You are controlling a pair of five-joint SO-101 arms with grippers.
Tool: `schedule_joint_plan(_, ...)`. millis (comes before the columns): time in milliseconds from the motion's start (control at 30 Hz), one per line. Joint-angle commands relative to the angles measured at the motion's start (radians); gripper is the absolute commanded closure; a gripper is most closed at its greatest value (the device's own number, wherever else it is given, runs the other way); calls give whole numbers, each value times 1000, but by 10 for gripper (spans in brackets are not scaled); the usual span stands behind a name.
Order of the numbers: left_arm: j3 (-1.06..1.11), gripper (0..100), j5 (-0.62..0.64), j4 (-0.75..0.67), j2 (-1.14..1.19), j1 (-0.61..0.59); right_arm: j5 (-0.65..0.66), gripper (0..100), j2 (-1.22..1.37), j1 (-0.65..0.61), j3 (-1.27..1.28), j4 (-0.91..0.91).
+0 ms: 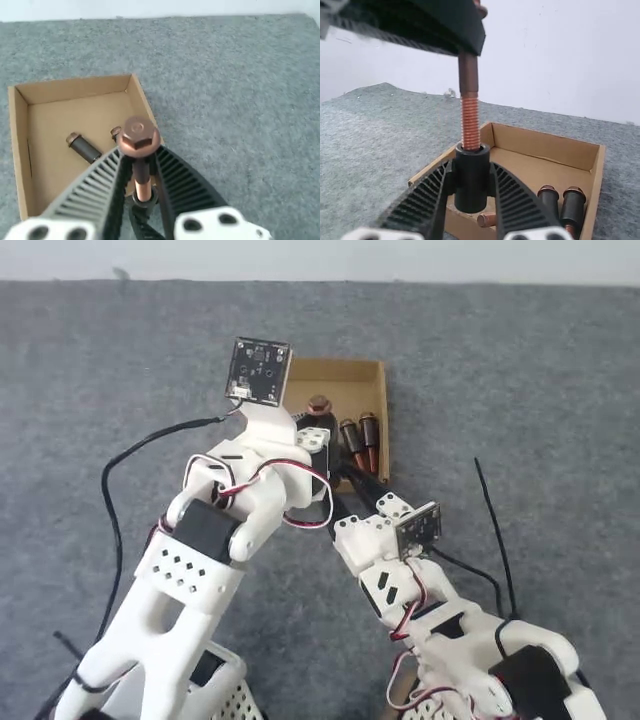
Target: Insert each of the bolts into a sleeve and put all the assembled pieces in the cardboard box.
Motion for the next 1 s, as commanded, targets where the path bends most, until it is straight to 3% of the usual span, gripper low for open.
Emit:
schedule_joint_plan(0, -51, 987, 5, 2, -5, 0, 15, 993, -44, 15, 20, -1)
schedule_joint_plan(433, 38, 987, 5, -40, -3, 14, 15, 993, -44, 18, 20, -2)
schedule_joint_plan(633, 61, 987, -104, -32, -3, 57, 15, 993, -44, 21, 20, 1)
schedule_joint_plan(967, 171, 987, -110, -28, -3, 64, 15, 993, -44, 22, 20, -4)
